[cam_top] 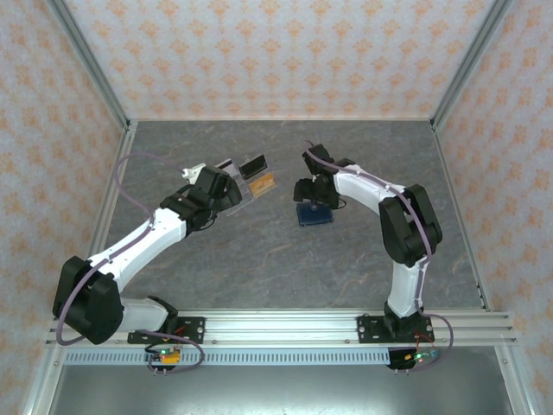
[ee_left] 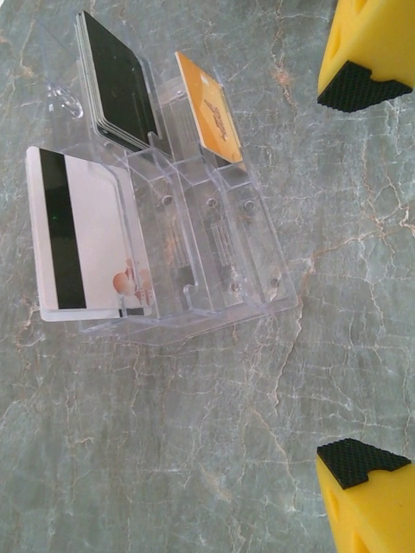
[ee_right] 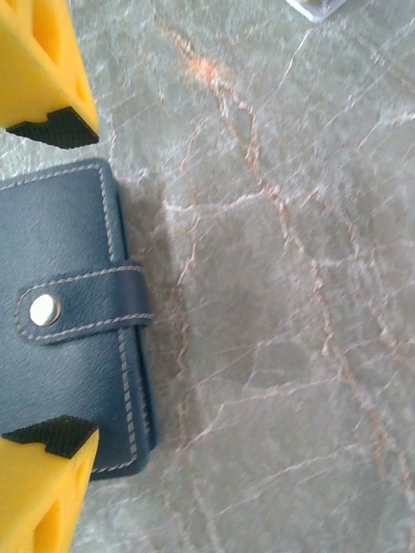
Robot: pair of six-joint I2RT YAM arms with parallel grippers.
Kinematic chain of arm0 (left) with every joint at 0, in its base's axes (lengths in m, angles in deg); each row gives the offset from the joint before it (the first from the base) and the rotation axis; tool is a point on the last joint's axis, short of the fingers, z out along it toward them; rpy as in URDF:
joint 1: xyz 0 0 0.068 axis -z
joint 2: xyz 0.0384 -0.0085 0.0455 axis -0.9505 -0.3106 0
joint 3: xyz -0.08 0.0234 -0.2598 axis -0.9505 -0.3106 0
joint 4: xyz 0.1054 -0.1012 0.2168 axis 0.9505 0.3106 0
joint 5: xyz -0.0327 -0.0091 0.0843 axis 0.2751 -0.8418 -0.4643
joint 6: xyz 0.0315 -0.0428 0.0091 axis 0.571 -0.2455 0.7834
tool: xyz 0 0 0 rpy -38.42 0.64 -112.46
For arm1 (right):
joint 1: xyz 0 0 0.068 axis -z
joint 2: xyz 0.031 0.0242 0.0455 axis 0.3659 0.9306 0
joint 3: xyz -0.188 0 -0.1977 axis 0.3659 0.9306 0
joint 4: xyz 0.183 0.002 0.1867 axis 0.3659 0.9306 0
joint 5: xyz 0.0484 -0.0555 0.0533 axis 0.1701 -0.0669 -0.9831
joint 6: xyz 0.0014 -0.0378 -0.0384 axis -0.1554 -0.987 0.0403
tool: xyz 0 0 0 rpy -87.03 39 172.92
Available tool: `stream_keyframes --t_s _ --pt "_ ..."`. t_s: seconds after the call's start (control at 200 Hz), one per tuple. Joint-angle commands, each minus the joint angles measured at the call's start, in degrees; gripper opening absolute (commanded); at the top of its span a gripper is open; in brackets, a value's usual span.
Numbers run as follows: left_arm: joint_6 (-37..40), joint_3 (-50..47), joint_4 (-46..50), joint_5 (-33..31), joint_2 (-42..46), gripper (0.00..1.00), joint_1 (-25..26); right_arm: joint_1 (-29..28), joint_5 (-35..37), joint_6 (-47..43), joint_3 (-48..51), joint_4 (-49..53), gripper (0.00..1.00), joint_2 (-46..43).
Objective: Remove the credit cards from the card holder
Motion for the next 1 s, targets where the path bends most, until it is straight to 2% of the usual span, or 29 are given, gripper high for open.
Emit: stream_keyframes --t_s 0.0,0.2,0.335,0.606,0.821,0.906,0.996 --pt "-1.35 -0.17 -0.77 0.75 -0.81 1.00 -0.41 0.06 -1.33 -3.18 -3.27 1.91 0.85 2.86" --pt "-1.35 0.09 -1.08 2.35 -1.76 1.00 -0.37 0.08 3.08 -4.37 -5.19 3.39 0.99 5.43" --pt "-1.27 0.28 -1.26 3.45 -2.47 1.00 -0.39 0.08 2.31 -4.34 -4.61 5.12 1.00 5.16" --pt "-2.17 0.15 -2.84 9.61 -3.87 1.00 -0.39 0.07 -5.66 -3.12 1.62 5.97 0.97 -2.02" --pt "-4.71 -1.55 -8.10 17.83 -5.54 1.00 0.25 0.20 -22.41 -3.01 7.33 0.76 0.91 -6.65" --pt "-5.47 -1.86 -10.38 20.41 -6.63 1.00 1.01 0.96 -21.19 -3.41 7.90 0.72 0.86 -6.97" --pt "-6.11 -1.61 -12.97 23.83 -8.51 0.96 1.99 2.20 -14.92 -2.84 8.37 0.75 0.80 -7.98"
